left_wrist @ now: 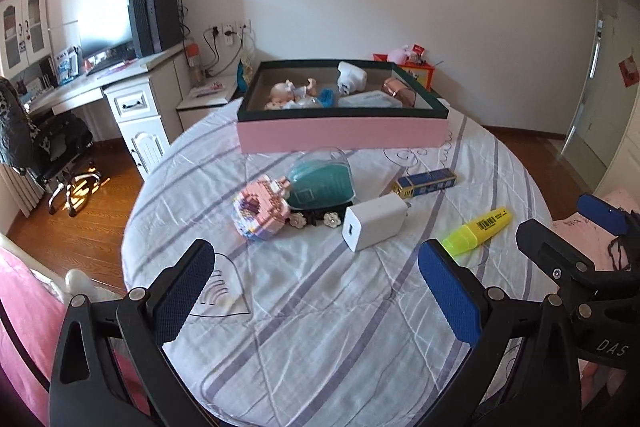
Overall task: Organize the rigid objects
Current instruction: 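Grasp white charger with left tool while right tool grasps yellow highlighter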
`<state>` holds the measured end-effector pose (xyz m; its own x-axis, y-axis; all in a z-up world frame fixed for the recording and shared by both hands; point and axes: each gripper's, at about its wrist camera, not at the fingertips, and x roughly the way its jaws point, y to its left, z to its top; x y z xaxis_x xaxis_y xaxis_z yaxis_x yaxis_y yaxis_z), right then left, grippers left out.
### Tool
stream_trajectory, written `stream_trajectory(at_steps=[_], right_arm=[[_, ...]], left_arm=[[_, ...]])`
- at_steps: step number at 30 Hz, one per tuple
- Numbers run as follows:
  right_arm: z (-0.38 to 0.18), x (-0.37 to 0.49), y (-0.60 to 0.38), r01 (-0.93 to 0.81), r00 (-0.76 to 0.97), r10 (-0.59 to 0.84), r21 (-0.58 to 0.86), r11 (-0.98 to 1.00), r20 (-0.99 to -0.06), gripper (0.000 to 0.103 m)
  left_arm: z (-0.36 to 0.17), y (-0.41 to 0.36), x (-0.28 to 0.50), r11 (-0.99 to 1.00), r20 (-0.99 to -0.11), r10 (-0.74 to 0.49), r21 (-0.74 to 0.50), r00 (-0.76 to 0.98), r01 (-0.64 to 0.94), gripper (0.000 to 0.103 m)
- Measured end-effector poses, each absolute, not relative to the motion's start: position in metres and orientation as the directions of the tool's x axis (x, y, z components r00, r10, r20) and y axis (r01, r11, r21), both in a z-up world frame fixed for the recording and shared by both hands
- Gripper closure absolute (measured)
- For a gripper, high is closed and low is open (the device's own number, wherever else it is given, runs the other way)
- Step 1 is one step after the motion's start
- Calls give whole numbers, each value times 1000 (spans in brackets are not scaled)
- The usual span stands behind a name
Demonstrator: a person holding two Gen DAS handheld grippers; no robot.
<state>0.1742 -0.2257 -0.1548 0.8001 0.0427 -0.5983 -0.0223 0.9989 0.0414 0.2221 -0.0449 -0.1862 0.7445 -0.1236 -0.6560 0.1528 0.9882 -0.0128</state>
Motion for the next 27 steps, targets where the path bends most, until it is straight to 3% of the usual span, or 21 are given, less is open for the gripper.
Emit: stream_trajectory(at_steps=[8,18,21,23,27], right_arm=[[-192,204,-263,34,744,20,67,997,-668,0],[-231,234,-282,5,689,87,126,992,-720,0],[-235,237,-281,-6,684,96,126,992,-723,0],[-234,238,-280,-13,685,103,129,992,-721,0],[-234,238,-275,-24,681,110,128,991,-724,0]], left_arm=[[-225,-83,260,983,-731,-144,-27,667,182,0],[-253,-111,293,973,-781,-125,23,611,230,2],[-252,-114,295,965,-775,-154,16,613,263,22],[-250,-113,293,965,-762,-143,34,632,259,46],[-247,-102,290,965,-760,-165,9,629,264,48]])
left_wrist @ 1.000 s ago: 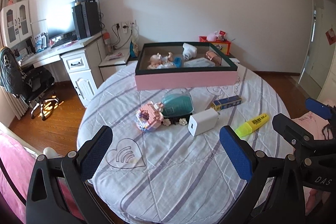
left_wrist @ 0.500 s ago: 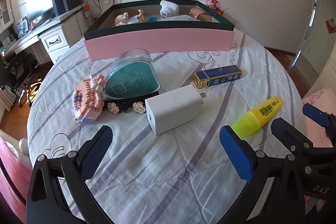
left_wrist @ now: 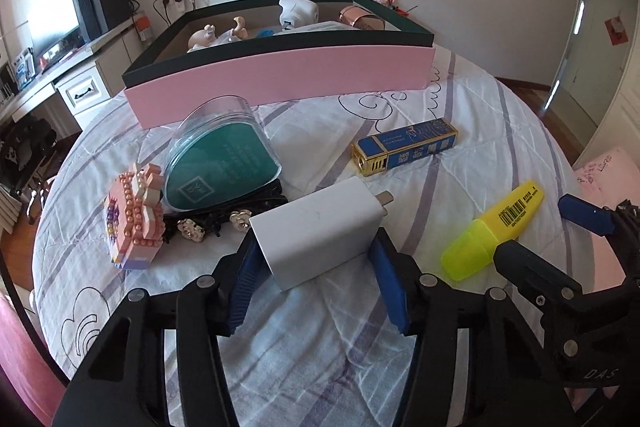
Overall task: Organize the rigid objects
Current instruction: 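Grasp white charger with left tool while right tool grasps yellow highlighter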
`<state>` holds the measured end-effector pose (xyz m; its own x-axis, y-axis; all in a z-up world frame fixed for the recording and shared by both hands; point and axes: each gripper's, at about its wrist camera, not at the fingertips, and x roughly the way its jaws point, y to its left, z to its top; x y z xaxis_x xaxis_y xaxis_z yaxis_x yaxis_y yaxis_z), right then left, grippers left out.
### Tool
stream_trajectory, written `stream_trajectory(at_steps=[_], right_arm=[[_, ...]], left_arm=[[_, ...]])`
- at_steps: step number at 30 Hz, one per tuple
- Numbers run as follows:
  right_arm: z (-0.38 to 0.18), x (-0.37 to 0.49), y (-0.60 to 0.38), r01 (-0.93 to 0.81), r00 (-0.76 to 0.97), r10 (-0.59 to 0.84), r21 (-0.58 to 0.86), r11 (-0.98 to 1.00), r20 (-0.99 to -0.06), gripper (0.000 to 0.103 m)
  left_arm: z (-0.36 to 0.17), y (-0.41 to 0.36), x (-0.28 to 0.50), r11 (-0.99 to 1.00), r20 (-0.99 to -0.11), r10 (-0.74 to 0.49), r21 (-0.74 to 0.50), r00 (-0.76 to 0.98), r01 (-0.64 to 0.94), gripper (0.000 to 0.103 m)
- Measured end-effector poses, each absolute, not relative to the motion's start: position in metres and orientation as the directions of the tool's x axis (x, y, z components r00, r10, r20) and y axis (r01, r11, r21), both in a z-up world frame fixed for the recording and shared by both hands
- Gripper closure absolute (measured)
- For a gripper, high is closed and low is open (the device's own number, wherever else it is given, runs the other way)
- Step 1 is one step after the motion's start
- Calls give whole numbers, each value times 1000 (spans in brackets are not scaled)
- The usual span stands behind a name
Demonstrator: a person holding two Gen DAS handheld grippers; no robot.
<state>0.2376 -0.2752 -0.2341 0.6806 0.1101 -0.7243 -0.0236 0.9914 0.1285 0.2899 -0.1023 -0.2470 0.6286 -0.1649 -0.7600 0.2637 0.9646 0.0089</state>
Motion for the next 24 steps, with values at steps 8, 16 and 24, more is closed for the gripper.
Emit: stream_trajectory(at_steps=[8,16,24], right_arm=[[-234,241,-257,-43,662,120,122,992,-740,0],[-240,255,-245,-50,645,82,65,997,-760,0],[-241,267,-244,-78,633,84,45,996,-769,0]], left_arm=[[-239,-78,275,970,-753,-158,3,638,243,48],[-242,-72,277,972,-759,-155,-2,633,235,48],[-246,-75,279,970,-761,-155,5,630,244,48]])
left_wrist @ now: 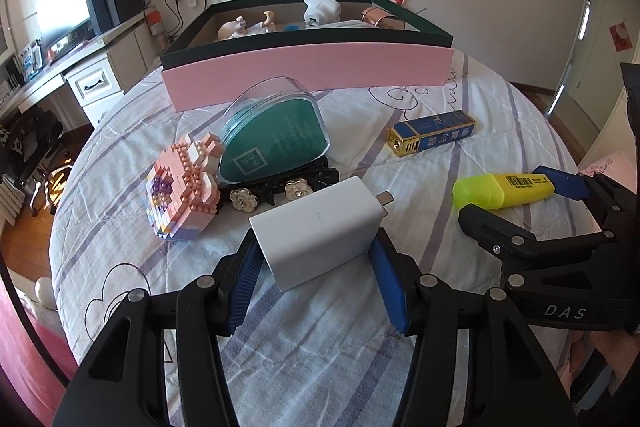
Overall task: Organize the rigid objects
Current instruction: 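Grasp white charger with left tool while right tool grasps yellow highlighter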
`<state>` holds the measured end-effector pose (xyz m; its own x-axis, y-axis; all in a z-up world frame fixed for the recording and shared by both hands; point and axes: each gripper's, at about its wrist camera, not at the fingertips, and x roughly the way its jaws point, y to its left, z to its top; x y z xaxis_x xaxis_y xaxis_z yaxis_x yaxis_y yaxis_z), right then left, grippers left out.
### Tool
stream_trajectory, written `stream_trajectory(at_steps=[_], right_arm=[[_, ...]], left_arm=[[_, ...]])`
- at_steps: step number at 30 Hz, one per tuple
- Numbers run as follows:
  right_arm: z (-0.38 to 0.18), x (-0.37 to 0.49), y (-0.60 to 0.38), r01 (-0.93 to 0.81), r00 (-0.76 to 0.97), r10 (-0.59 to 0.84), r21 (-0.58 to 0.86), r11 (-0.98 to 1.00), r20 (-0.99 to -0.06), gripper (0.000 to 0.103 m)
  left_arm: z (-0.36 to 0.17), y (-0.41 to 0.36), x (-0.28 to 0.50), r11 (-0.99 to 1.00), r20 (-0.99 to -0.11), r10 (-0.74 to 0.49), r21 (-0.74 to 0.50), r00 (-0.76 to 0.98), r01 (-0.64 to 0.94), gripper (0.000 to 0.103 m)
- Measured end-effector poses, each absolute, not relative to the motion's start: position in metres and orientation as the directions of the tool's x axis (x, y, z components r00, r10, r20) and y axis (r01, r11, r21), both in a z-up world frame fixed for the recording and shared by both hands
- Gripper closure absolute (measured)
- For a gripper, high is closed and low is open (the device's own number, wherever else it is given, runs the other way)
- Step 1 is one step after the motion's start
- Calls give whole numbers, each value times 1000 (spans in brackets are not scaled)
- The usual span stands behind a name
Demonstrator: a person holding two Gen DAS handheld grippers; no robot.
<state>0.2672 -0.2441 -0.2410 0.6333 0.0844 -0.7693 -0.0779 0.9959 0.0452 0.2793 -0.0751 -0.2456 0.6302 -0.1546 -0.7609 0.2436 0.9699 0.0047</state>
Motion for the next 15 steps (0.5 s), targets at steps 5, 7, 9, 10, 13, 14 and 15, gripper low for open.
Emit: stream_trajectory(at_steps=[5,7,9,10,13,14,15], right_arm=[[-236,265,-246,-85,659,76,25,996,-749,29],[-235,264,-247,-93,651,79,24,995,-755,40],[-232,260,-246,-112,648,105,42,993,-755,46],[-232,258,-244,-132,635,127,55,990,-762,46],[-227,250,-234,-205,612,211,104,973,-763,46],[-225,249,-231,-217,614,220,106,970,-758,46],[-223,249,-229,-212,629,203,86,973,-750,46]], left_arm=[[-245,-73,278,969,-762,-165,-6,626,247,48],[-245,-73,277,968,-762,-165,-5,626,249,48],[-244,-73,277,968,-763,-170,-11,624,251,48],[-244,-72,276,968,-762,-172,-13,624,251,48],[-243,-71,276,969,-761,-173,-18,625,247,48],[-243,-71,276,970,-762,-172,-18,625,244,48],[-243,-71,276,970,-762,-171,-18,625,244,48]])
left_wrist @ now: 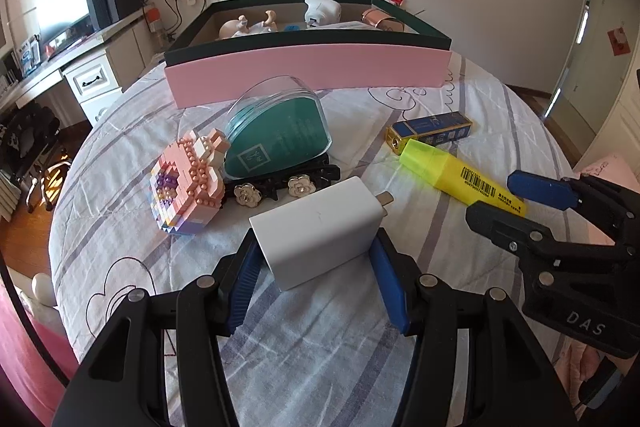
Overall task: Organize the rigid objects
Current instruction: 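Grasp white charger with left tool while right tool grasps yellow highlighter, then lower white charger into pink box with left tool while right tool lowers highlighter there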
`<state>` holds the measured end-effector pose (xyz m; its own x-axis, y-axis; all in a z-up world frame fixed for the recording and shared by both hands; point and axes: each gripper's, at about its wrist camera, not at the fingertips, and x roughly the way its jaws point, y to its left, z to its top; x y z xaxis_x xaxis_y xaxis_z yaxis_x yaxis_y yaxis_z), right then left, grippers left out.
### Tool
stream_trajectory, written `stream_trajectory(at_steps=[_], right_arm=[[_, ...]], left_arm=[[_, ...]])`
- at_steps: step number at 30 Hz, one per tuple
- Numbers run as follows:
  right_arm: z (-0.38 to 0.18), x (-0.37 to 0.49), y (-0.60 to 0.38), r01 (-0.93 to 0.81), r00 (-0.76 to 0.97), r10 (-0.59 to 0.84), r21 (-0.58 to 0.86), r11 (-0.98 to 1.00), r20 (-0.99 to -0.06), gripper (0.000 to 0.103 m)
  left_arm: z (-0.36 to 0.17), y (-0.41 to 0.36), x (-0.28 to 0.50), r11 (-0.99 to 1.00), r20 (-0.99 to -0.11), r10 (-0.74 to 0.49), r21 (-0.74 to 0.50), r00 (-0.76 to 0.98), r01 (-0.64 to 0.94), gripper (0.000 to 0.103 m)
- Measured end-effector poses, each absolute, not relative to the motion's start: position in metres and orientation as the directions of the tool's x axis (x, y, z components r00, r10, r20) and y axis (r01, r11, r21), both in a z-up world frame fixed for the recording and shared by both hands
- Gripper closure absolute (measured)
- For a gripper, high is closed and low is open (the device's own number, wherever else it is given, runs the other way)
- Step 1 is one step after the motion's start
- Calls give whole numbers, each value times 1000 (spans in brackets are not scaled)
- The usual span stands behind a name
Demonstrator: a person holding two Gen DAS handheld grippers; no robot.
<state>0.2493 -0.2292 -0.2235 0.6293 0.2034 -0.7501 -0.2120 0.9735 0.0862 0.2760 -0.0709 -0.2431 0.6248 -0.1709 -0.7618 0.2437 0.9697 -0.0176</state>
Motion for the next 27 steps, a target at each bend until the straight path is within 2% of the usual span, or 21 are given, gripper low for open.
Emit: stream_trajectory(at_steps=[6,7,10,18,27], right_arm=[[-236,270,-220,-233,617,187,50,971,-764,47],[-235,270,-219,-245,623,200,54,968,-756,61],[-234,269,-216,-285,614,243,76,955,-750,76],[-204,250,-211,-319,668,316,125,939,-674,76],[-135,292,-200,-345,761,281,2,939,-585,76]], left_arm=[[-243,-73,277,967,-760,-175,-13,626,254,48],[-243,-74,277,967,-761,-175,-13,625,255,48],[-239,-75,275,965,-751,-187,-19,633,263,48],[-208,-69,270,964,-697,-200,-12,689,267,48],[-147,-72,326,957,-594,-169,90,786,274,48]])
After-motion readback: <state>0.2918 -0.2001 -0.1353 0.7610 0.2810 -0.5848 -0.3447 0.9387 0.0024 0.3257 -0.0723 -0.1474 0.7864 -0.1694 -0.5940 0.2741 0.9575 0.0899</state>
